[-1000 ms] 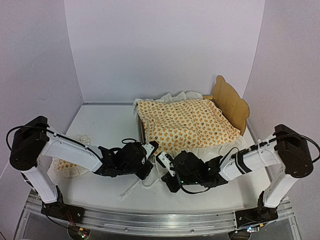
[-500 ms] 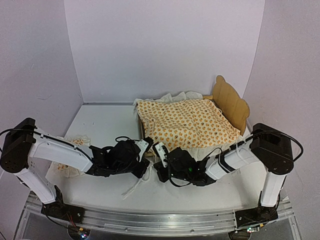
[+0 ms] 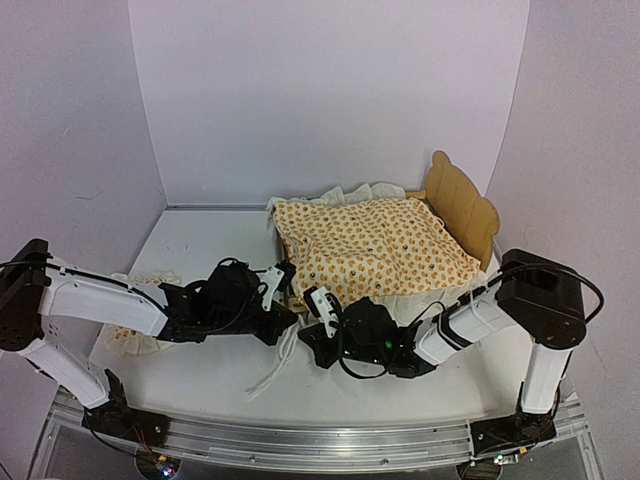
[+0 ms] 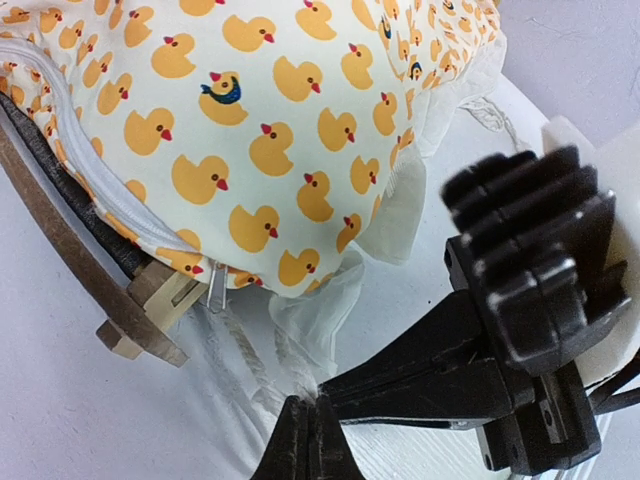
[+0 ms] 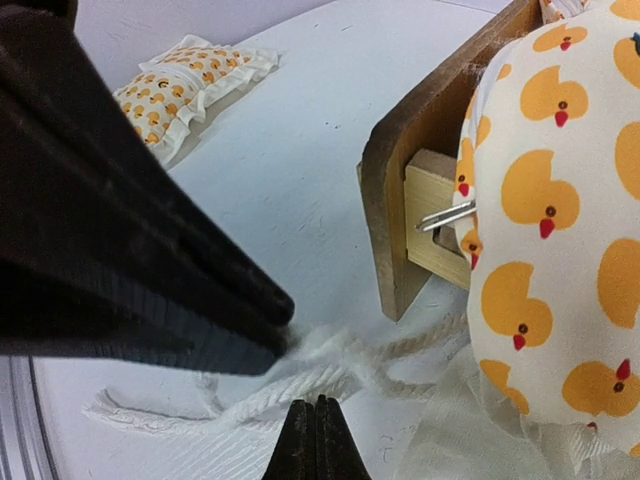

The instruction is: Set up the pet bed

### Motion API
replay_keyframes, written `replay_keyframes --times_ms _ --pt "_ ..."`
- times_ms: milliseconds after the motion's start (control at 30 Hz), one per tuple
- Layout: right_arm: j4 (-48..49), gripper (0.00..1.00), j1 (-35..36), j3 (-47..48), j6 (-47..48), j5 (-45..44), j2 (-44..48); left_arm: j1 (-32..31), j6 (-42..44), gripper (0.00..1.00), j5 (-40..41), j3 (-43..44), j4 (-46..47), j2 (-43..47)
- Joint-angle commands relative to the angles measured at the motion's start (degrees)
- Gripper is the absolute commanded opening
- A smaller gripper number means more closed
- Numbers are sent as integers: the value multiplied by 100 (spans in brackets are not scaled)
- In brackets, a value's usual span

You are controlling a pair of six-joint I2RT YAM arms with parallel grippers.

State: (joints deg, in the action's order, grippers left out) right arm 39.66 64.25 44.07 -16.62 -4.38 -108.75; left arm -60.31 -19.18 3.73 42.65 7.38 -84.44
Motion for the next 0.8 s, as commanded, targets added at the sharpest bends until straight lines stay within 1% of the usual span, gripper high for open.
replay_keyframes --times_ms 0,167,300,333,433,533,600,767 --pt "578 0 -19 -252 -213 307 300 204 -217 0 -350 -125 260 205" --pt "802 0 -19 -437 -223 364 390 238 -249 0 -622 -113 268 163" --pt "760 0 -25 -557 -211 305 559 290 -261 0 -664 -140 256 166" --pt "592 0 -26 -550 -252 242 621 306 -269 0 -639 -157 255 180" --pt "-531 0 -24 -377 -466 -114 909 359 -288 0 -602 -148 256 174" --pt "-465 0 -23 -476 -417 183 1061 363 -286 0 -672 -124 255 174" --pt "-468 0 -24 -331 -334 533 1012 365 -297 0 -712 -141 256 170" --pt "-113 0 -254 121 -284 954 316 379 -350 0 -914 -200 256 216"
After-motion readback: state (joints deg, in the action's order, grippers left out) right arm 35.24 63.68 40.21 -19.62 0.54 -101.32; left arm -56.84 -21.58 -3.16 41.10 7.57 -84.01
